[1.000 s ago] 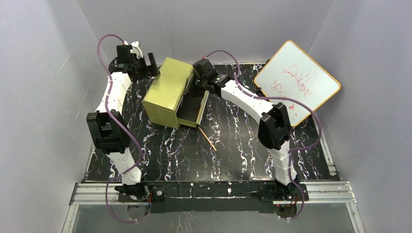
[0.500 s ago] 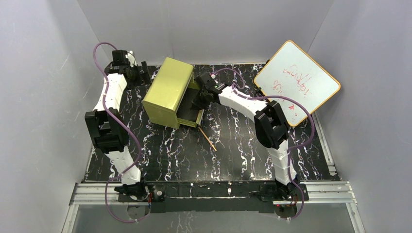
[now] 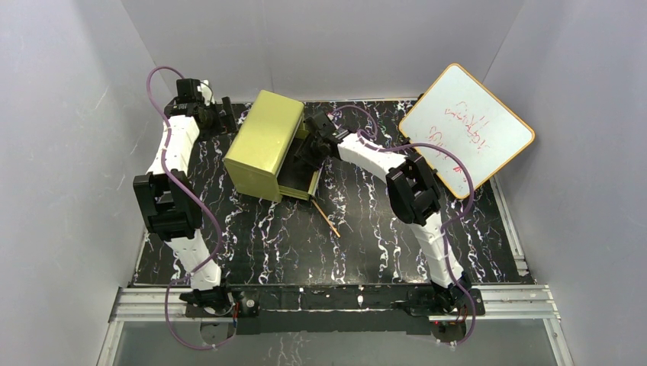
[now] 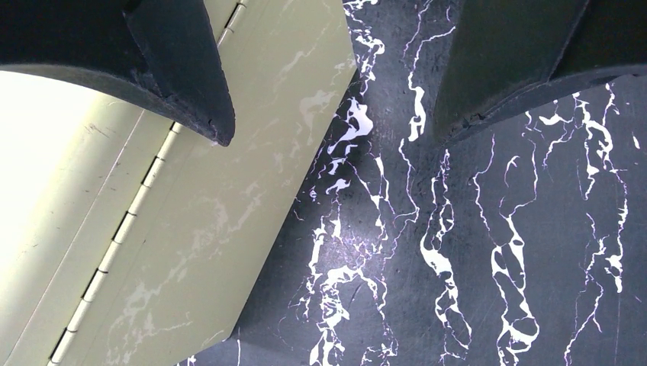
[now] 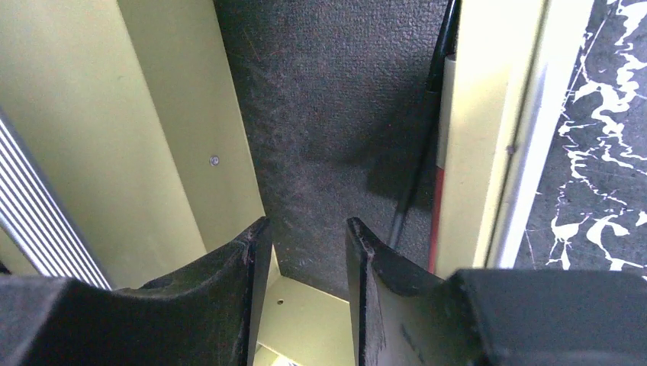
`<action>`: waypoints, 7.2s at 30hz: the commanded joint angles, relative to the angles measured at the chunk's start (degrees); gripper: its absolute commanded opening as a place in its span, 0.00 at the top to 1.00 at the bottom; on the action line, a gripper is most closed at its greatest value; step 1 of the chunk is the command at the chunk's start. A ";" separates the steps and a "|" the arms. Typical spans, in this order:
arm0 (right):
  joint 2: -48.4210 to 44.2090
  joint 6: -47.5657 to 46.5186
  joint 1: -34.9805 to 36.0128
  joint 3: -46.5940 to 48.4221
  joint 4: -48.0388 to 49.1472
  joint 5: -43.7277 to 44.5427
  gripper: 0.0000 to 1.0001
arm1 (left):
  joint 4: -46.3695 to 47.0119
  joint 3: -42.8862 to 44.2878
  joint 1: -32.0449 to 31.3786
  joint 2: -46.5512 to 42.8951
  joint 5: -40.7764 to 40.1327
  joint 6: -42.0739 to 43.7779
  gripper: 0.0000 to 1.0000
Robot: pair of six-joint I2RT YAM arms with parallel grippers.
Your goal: Organize the makeup
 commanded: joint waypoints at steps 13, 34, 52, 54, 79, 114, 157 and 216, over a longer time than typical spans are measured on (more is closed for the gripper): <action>-21.58 -26.73 -0.24 2.27 -12.38 5.11 0.54 | -1.60 -0.02 0.37 -1.03 0.14 0.62 0.01; -35.95 -60.77 14.68 -36.81 -0.95 16.70 0.02 | -1.60 -0.15 0.51 -1.10 1.16 0.33 0.01; -25.49 -58.49 16.20 -40.47 7.21 12.53 0.42 | -1.73 -0.21 0.50 -1.20 0.34 0.71 0.01; -24.66 -58.10 16.25 -40.79 7.00 11.96 0.45 | -1.68 -0.24 0.50 -1.13 0.15 0.78 0.01; -24.73 -53.50 19.37 -41.13 -7.55 17.43 0.99 | -1.77 -0.36 0.79 -1.21 0.00 0.81 0.01; -12.13 8.34 6.29 -1.26 -9.49 22.04 0.99 | -0.98 -1.07 1.44 -2.15 1.09 -0.30 0.01; -9.62 -18.48 -0.17 11.03 -14.67 18.80 0.44 | -0.03 -1.44 3.32 -2.12 2.97 -1.13 0.01; -5.52 -40.00 -4.52 -4.42 1.56 -13.75 0.01 | 3.40 -3.34 -0.90 -5.57 -11.53 2.23 0.01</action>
